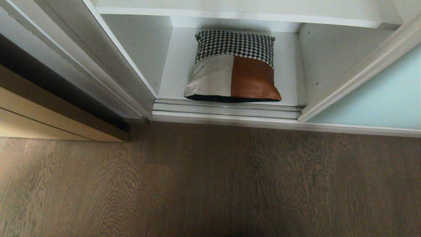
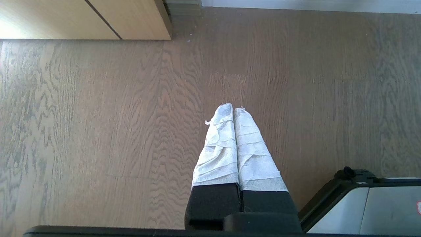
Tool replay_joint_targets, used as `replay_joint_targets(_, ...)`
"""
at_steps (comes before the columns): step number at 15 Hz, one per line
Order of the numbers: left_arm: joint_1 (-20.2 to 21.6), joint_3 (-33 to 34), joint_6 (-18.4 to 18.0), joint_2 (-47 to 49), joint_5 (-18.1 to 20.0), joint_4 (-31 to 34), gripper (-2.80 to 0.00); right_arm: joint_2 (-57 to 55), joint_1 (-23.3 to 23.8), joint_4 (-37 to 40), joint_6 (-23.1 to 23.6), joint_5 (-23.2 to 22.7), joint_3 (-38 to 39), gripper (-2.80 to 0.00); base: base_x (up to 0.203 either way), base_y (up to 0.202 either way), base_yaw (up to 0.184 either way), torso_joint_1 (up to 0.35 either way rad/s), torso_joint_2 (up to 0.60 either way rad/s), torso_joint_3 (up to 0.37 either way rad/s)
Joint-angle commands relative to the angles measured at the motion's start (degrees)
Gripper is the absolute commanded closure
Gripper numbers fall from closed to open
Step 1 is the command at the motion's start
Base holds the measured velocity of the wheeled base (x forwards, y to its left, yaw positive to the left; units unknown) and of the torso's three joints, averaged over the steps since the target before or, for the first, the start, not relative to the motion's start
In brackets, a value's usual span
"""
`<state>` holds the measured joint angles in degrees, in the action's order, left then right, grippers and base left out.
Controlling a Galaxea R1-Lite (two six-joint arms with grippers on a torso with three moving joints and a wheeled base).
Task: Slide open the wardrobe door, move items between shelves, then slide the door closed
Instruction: Close the door
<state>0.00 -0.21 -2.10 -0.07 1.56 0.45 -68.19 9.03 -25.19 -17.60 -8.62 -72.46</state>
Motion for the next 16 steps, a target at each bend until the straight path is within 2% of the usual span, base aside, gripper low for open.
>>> replay_joint_targets(1,0.0,0.02,-0.01,0.07,0.02,-0.01,0.0,-0.33,-0.66,-0.16,-0.06,-0.26,0.04,0.0,0.0,0.0,0.0,0.0,0.0,0.0)
replay_joint_targets(5,-0.03,-0.01,-0.01,0.07,0.02,-0.01,0.0,-0.36,-2.98,-0.3,0.46,-0.27,0.04,0.0,0.0,0.0,0.0,0.0,0.0,0.0)
replay_joint_targets(11,0.0,0.03,-0.01,0.07,0.02,-0.01,0.0,6.84,-2.3,-0.28,1.69,-0.29,2.15,0.0,0.0,0.0,0.0,0.0,0.0,0.0)
replay_joint_targets(16,0.0,-0.04,-0.01,0.07,0.02,-0.01,0.0,8.22,13.02,-0.48,3.12,0.04,1.5,0.0,0.0,0.0,0.0,0.0,0.0,0.0)
